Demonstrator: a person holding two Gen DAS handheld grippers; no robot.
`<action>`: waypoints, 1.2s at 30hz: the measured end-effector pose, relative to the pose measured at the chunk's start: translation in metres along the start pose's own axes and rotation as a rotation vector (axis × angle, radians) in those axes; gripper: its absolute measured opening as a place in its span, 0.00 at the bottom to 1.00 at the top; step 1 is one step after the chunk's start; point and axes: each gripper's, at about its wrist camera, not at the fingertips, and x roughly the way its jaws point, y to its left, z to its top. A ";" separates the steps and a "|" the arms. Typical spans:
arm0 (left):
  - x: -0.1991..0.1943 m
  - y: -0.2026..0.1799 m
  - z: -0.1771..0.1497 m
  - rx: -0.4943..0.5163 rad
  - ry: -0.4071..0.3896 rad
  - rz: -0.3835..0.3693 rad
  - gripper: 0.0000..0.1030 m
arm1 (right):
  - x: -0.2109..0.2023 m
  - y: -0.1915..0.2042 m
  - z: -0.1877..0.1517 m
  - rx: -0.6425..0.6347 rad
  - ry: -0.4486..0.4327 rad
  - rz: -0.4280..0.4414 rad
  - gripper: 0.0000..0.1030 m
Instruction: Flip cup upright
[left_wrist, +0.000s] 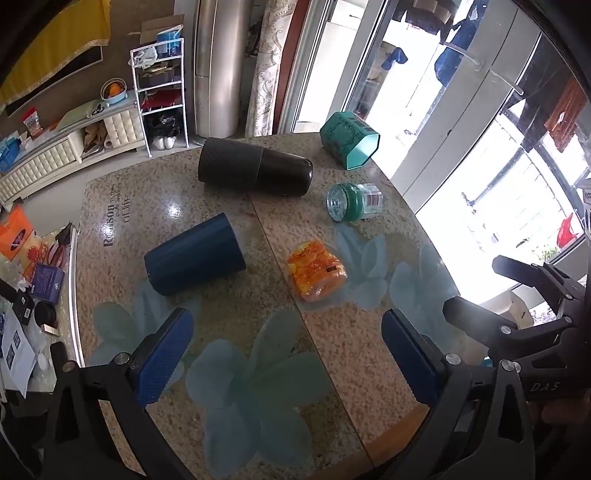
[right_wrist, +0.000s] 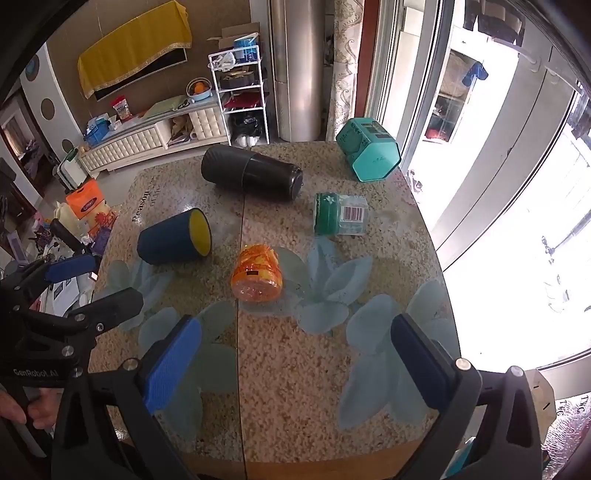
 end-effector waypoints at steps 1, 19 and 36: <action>0.000 0.000 0.000 0.000 0.000 0.001 1.00 | 0.001 0.000 0.001 0.000 0.001 0.000 1.00; -0.001 -0.002 -0.003 -0.008 0.005 -0.008 0.99 | -0.003 0.000 0.001 0.000 -0.007 -0.004 1.00; 0.001 -0.001 -0.004 -0.014 0.023 -0.009 0.99 | -0.001 0.000 0.000 0.001 -0.003 0.009 1.00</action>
